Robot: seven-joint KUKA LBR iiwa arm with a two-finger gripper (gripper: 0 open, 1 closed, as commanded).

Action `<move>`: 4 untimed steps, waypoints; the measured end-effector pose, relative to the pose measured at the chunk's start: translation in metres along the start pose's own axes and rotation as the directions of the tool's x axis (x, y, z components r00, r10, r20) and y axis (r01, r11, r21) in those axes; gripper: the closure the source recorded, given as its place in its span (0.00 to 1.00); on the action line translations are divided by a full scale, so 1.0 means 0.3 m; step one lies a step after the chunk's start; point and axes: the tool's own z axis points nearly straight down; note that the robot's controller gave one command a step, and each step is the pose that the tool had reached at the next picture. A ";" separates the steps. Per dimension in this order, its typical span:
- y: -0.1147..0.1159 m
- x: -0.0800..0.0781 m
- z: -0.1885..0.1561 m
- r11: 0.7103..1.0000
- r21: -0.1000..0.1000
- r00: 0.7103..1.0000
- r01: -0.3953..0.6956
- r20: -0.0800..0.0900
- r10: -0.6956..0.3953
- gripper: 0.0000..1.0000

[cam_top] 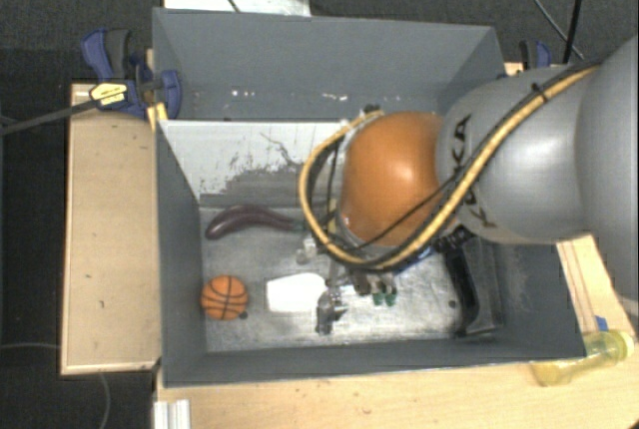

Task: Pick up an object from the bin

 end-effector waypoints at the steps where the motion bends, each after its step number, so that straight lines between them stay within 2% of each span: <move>1: 0.011 -0.017 -0.030 0.993 -0.002 0.993 -0.121 0.006 0.121 0.00; 2: 0.007 -0.028 0.244 0.994 -0.002 0.994 -0.113 0.007 0.113 0.00; 3: -0.002 -0.065 0.224 0.984 -0.006 0.984 -0.180 0.016 0.180 1.00; 4: -0.002 -0.065 0.224 0.984 -0.007 0.983 -0.180 0.016 0.181 1.00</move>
Offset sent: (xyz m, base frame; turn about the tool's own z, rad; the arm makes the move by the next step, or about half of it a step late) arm 0.0067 0.0025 -0.0714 0.1125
